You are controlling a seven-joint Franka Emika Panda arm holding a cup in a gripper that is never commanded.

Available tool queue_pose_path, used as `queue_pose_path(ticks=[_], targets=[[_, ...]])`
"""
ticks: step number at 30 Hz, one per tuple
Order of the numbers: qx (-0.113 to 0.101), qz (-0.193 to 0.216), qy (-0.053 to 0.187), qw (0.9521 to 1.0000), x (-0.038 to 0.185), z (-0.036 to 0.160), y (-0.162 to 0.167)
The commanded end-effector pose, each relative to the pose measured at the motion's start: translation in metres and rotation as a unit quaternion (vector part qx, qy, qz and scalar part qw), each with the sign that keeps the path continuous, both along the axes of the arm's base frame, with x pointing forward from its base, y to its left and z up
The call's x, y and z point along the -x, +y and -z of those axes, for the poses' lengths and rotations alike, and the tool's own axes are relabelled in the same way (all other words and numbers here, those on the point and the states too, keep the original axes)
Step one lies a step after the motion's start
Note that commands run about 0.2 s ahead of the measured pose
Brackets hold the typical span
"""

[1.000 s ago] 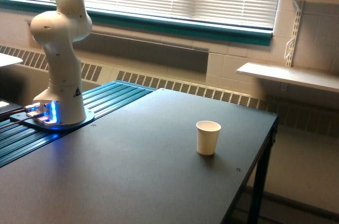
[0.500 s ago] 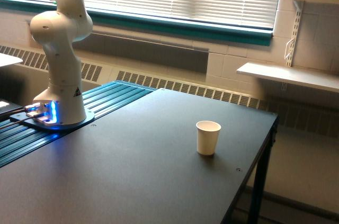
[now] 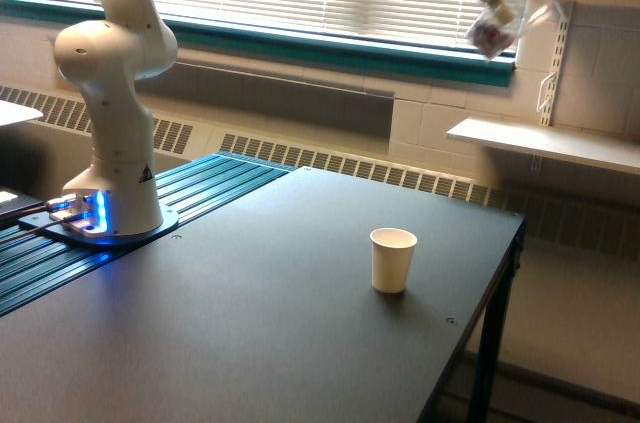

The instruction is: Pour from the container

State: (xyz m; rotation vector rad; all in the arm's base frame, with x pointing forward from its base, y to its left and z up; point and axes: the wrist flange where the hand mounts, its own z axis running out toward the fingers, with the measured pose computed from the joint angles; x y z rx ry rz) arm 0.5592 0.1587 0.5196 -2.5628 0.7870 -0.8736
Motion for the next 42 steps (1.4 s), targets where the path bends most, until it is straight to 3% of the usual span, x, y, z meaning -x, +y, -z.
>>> queue_pose_path(ticks=[1,7,14,16,17,18,30,36,42], targets=[[-0.007,0.089,0.068,0.9937,0.009,0.023,-0.050],[0.007,0.128,0.134,0.9826,0.024,0.050,-0.067],[0.023,0.161,0.213,0.9635,0.043,0.079,-0.083],[0.024,0.161,0.217,0.9626,0.045,0.080,-0.083],[0.026,0.167,0.238,0.9564,0.050,0.092,-0.085],[0.028,0.168,0.247,0.9540,0.053,0.098,-0.086],[0.027,0.172,0.307,0.9356,0.072,0.141,-0.094],[0.023,0.176,0.343,0.9225,0.082,0.164,-0.103],[0.002,0.192,0.370,0.9089,0.088,0.176,-0.119]])
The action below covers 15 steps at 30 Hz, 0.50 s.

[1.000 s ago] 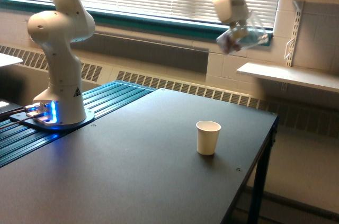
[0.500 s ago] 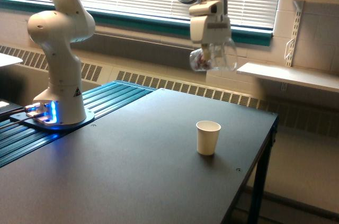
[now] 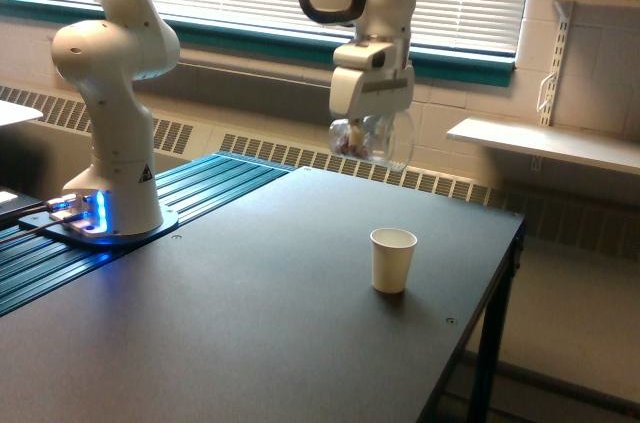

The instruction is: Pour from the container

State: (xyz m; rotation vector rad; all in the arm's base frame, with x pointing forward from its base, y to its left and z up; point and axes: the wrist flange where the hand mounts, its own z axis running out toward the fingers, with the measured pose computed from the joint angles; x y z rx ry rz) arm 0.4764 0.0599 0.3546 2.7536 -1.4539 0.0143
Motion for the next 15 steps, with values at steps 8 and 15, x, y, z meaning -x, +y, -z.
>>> queue_pose_path(ticks=[8,15], targets=[[-0.030,0.031,0.060,0.9972,0.006,0.024,-0.031],[-0.042,0.047,0.076,0.9951,-0.001,0.029,-0.039]])
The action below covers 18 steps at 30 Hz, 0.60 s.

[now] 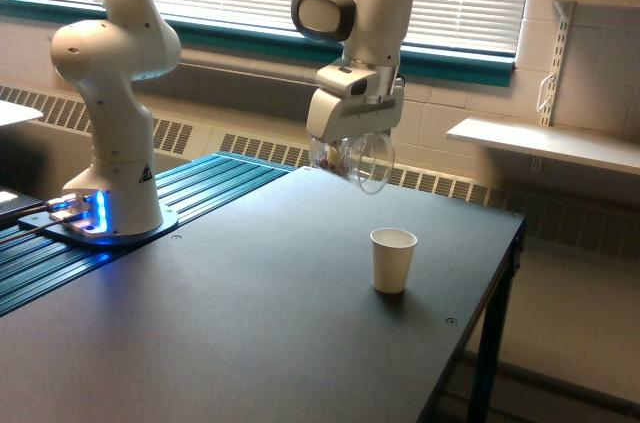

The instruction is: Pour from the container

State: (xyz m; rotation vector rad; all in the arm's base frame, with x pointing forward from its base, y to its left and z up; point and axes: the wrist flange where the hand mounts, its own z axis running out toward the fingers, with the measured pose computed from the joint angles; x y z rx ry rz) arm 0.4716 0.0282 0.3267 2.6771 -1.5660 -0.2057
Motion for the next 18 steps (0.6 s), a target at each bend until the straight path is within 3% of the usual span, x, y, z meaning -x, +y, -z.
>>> queue_pose_path(ticks=[1,18], targets=[[-0.011,0.005,0.015,0.9998,-0.008,0.001,-0.008],[-0.035,-0.004,0.063,0.9974,-0.023,0.030,0.017]])
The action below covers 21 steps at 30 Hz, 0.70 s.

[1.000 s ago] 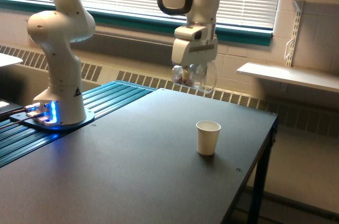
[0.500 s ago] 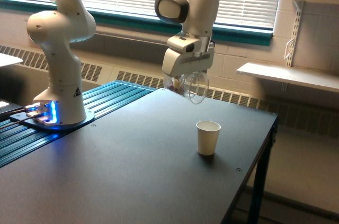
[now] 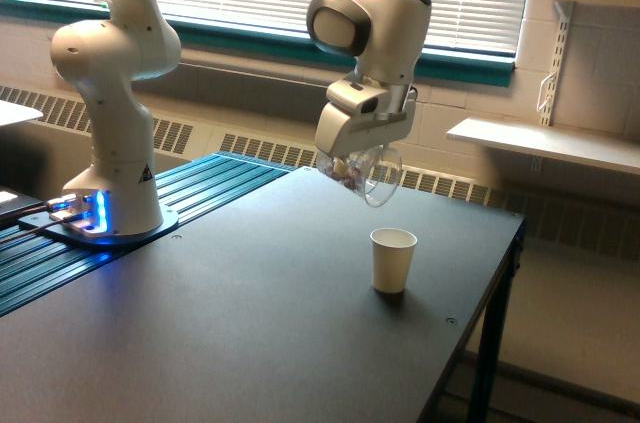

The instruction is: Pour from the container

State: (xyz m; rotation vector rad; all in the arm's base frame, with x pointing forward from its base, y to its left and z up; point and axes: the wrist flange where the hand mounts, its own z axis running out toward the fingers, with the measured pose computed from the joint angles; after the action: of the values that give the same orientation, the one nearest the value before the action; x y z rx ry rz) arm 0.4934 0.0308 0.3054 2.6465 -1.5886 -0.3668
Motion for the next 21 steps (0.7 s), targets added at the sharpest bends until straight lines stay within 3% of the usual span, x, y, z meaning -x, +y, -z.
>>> queue_pose_path(ticks=[1,9,21], targets=[[-0.011,-0.016,0.021,0.9996,-0.001,0.011,0.016],[-0.014,-0.012,0.039,0.9991,-0.004,0.019,0.019],[-0.013,-0.011,0.035,0.9993,-0.020,0.016,0.020]])
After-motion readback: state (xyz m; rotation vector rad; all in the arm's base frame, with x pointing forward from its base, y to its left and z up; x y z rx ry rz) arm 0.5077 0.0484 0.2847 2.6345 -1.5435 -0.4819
